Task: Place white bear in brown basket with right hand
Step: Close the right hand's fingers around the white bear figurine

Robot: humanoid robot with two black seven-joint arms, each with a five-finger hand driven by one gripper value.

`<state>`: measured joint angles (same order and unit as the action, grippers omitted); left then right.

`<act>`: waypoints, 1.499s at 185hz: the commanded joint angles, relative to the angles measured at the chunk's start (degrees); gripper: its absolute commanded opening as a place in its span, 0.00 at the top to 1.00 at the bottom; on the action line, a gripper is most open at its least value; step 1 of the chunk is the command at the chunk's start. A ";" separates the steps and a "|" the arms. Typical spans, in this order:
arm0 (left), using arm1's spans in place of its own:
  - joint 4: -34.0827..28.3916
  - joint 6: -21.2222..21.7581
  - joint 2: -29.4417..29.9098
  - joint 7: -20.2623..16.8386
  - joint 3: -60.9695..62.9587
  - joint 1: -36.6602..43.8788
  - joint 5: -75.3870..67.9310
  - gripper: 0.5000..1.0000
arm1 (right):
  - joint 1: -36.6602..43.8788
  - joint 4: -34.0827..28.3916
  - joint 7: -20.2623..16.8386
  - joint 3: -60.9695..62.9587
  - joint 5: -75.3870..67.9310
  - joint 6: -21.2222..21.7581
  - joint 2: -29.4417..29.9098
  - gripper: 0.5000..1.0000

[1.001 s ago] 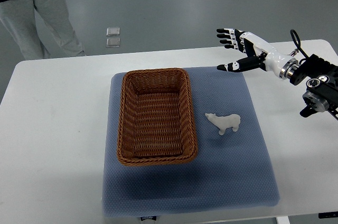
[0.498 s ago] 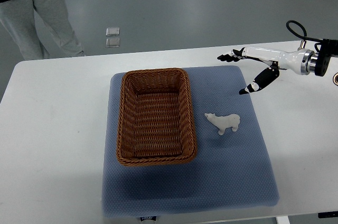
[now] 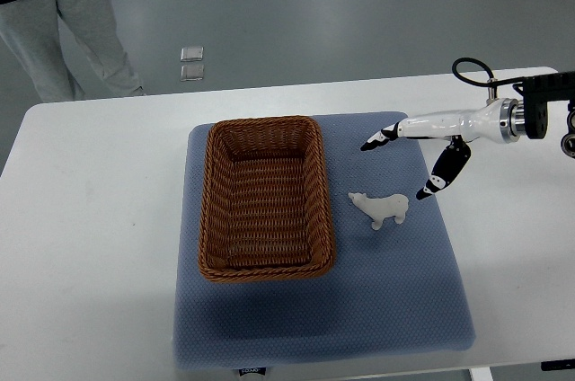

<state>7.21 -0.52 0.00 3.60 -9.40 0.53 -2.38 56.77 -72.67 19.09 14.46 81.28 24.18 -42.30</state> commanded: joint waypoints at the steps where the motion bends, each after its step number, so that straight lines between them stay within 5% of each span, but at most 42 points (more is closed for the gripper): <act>1: -0.01 -0.01 0.00 0.00 0.00 0.00 0.00 0.00 | -0.52 0.16 -1.87 -1.45 0.02 -0.45 1.70 0.16; 45: -0.01 -0.01 0.00 0.00 0.00 0.00 0.00 0.00 | -2.45 0.77 -5.91 -1.28 -0.60 -1.60 3.63 0.17; 164: -0.01 -0.01 0.00 0.00 0.00 0.00 0.00 0.00 | -4.82 0.77 -5.91 -1.01 -0.42 -4.15 5.92 0.20; 277: -0.01 -0.01 0.00 0.00 0.00 0.00 0.00 0.00 | -5.52 0.69 -6.97 -1.37 0.99 -6.25 6.09 0.35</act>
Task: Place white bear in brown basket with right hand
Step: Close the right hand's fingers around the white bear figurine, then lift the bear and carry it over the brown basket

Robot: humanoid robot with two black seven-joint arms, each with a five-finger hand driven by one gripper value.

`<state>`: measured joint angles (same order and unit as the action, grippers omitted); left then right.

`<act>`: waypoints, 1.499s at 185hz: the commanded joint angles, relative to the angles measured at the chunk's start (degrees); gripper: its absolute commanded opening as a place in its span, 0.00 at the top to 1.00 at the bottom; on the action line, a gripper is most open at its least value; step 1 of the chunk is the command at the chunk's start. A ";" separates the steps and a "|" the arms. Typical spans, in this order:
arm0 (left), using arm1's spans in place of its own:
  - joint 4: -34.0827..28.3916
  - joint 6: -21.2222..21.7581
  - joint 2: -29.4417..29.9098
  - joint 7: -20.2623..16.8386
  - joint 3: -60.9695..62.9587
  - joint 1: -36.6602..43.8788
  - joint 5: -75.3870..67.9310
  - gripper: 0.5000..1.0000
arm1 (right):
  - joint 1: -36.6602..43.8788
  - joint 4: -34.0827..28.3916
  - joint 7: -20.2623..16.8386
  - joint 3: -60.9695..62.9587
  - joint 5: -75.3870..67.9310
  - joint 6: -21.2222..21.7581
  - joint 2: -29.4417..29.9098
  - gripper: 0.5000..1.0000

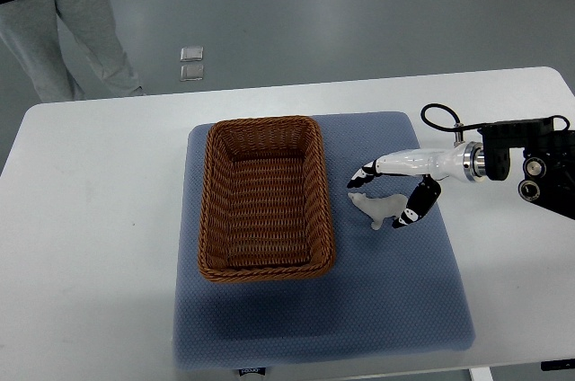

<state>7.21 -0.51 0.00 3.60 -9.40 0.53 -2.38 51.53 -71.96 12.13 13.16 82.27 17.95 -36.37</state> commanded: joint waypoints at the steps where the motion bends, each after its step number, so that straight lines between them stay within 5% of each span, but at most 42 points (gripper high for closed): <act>1: 0.00 -0.02 0.00 0.00 0.00 0.00 0.00 0.00 | -0.29 -0.02 0.00 -0.06 0.00 -0.02 0.16 0.35; 31: 0.00 -0.02 0.00 0.00 0.00 0.00 0.00 0.00 | -0.56 -0.02 0.00 -0.06 0.17 -0.02 0.16 0.42; 115: 0.00 -0.02 0.00 0.00 0.00 0.00 0.00 0.00 | -0.56 -0.02 0.00 -0.06 0.09 -0.02 0.07 0.91; 195: 0.00 -0.02 0.00 0.00 0.00 0.00 0.00 0.00 | 0.50 -0.02 0.00 0.38 -0.09 0.34 -0.81 0.93; 277: 0.00 -0.02 0.00 0.00 0.00 0.00 0.00 0.00 | 10.51 0.15 -0.09 0.73 -0.44 0.77 0.07 0.93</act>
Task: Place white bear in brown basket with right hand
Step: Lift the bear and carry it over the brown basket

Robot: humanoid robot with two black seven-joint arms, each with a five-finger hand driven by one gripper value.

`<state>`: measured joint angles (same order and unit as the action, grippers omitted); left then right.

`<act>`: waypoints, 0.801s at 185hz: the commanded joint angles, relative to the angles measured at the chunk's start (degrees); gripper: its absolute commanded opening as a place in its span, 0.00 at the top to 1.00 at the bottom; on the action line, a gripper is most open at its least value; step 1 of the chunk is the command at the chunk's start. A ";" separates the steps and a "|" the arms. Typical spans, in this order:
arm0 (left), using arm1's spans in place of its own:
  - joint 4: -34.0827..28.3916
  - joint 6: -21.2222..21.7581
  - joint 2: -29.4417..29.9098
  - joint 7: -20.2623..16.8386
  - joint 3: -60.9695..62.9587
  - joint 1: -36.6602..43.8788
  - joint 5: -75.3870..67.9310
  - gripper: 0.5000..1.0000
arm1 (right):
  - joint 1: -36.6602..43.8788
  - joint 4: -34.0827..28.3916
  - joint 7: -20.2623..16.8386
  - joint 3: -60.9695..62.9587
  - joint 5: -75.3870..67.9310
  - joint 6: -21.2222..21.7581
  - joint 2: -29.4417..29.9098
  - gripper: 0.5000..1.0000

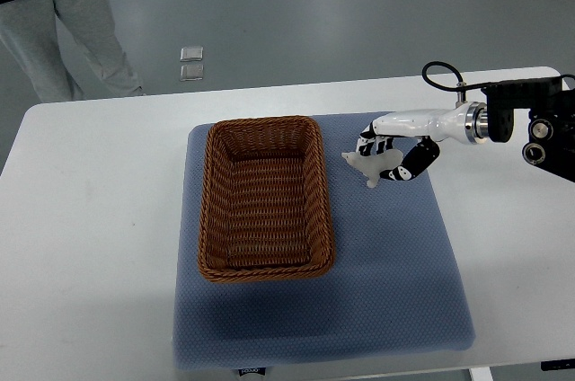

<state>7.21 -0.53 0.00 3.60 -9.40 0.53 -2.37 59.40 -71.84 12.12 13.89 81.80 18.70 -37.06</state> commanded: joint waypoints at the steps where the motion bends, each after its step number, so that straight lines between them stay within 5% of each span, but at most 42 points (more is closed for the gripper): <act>1: 0.00 0.01 0.00 0.00 0.00 0.00 0.00 0.00 | 2.65 0.04 -0.08 -0.01 0.03 0.02 0.76 0.93; 51: 0.00 0.01 0.00 0.00 0.00 0.00 0.00 0.00 | 7.92 3.29 -0.08 -0.01 -0.50 0.02 8.94 0.93; 148: 0.00 0.01 0.00 0.00 0.00 0.00 0.00 0.00 | 3.18 7.68 -1.31 -0.36 0.47 -0.69 21.60 0.92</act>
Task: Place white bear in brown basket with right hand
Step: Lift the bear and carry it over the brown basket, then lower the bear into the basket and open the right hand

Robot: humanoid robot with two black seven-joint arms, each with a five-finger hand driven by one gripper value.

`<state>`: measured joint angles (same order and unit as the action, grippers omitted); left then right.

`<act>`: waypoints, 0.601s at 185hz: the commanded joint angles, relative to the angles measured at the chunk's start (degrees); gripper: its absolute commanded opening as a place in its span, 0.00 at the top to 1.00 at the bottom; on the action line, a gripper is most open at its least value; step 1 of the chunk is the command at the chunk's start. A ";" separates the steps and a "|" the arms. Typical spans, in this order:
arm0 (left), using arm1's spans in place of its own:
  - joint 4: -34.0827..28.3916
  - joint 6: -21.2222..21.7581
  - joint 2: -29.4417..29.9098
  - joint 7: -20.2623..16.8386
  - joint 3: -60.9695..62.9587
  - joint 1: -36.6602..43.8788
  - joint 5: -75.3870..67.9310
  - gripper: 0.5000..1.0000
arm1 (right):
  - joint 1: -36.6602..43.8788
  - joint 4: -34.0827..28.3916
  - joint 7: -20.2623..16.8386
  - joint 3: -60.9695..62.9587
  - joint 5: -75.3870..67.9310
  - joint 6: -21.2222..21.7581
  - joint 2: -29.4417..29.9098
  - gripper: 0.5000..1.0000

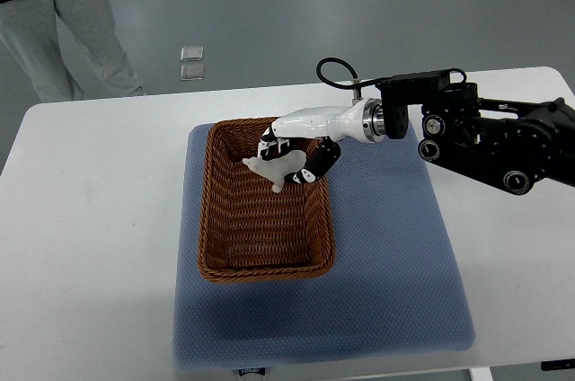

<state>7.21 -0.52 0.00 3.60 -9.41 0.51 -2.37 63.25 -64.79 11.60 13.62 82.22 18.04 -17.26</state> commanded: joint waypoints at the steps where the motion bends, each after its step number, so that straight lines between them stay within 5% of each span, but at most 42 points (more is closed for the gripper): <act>1: 0.00 -0.01 0.00 0.00 0.00 0.02 0.00 0.00 | -0.85 0.80 -0.79 -0.17 0.04 -0.03 2.05 0.92; 111: 0.00 -0.01 0.00 0.00 0.00 0.02 0.00 0.00 | -4.01 4.23 -0.97 -0.70 1.10 -0.11 5.40 0.87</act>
<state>7.21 -0.54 0.00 3.60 -9.46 0.53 -2.37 59.26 -60.68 10.63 12.92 83.31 17.93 -11.81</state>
